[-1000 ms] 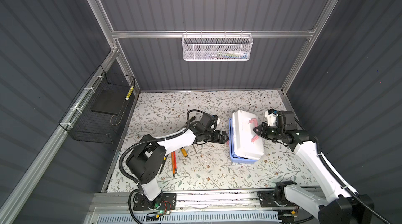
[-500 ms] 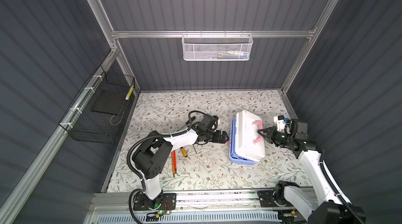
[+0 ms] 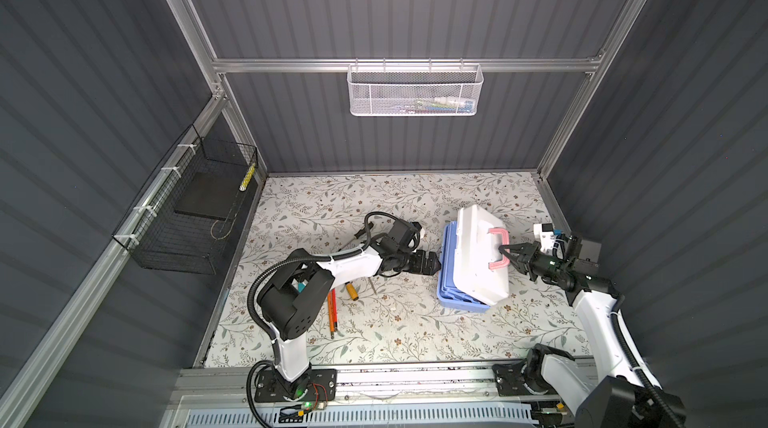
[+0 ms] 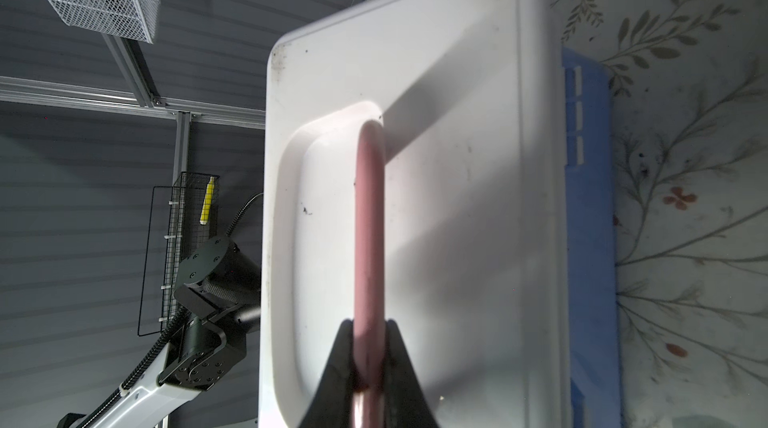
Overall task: Pack the tool kit
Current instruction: 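Swing the white lid open by the pink handle with the right gripper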
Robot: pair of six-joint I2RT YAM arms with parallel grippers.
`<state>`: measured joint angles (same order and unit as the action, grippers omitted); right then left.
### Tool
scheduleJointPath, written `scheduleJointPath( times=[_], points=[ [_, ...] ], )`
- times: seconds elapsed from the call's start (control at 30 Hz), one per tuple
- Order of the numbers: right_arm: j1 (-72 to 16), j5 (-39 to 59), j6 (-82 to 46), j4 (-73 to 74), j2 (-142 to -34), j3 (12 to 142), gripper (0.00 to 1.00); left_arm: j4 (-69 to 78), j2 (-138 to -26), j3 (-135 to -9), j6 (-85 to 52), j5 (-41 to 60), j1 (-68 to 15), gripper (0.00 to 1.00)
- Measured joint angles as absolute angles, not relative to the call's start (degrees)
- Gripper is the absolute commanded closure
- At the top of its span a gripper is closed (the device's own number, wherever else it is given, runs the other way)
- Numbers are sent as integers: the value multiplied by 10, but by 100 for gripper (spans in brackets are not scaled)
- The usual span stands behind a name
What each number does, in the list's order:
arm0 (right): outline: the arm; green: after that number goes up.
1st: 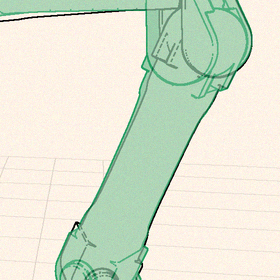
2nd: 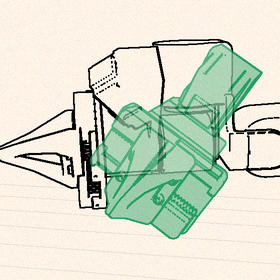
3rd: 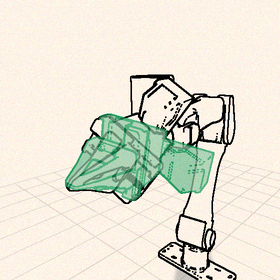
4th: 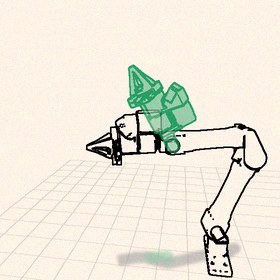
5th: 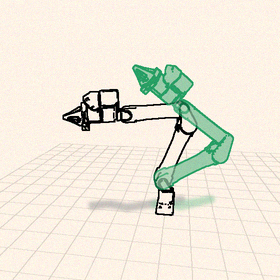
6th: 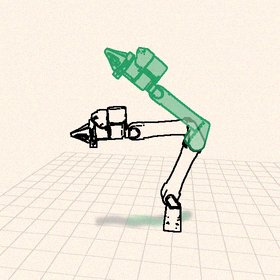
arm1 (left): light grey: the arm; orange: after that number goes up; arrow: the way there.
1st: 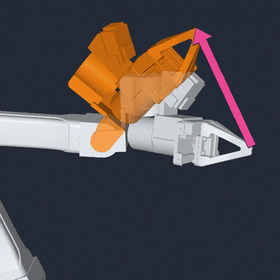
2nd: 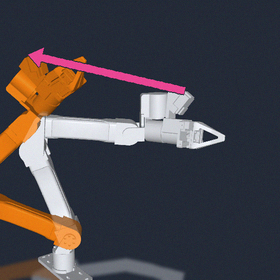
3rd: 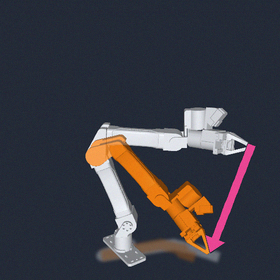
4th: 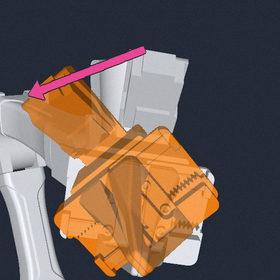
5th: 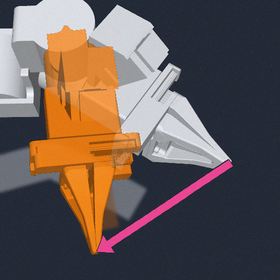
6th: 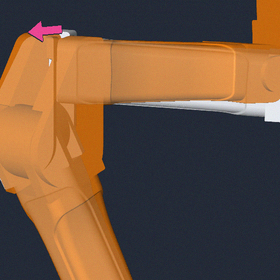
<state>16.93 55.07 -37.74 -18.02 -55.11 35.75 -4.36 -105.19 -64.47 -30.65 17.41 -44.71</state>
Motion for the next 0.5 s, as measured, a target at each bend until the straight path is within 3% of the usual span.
scheduleJointPath(
  times=[0.5],
  points=[
    [172,551,-381,-163,-558,352,100,-25,-1079,-655,-304,185,-452,1]
  ],
)
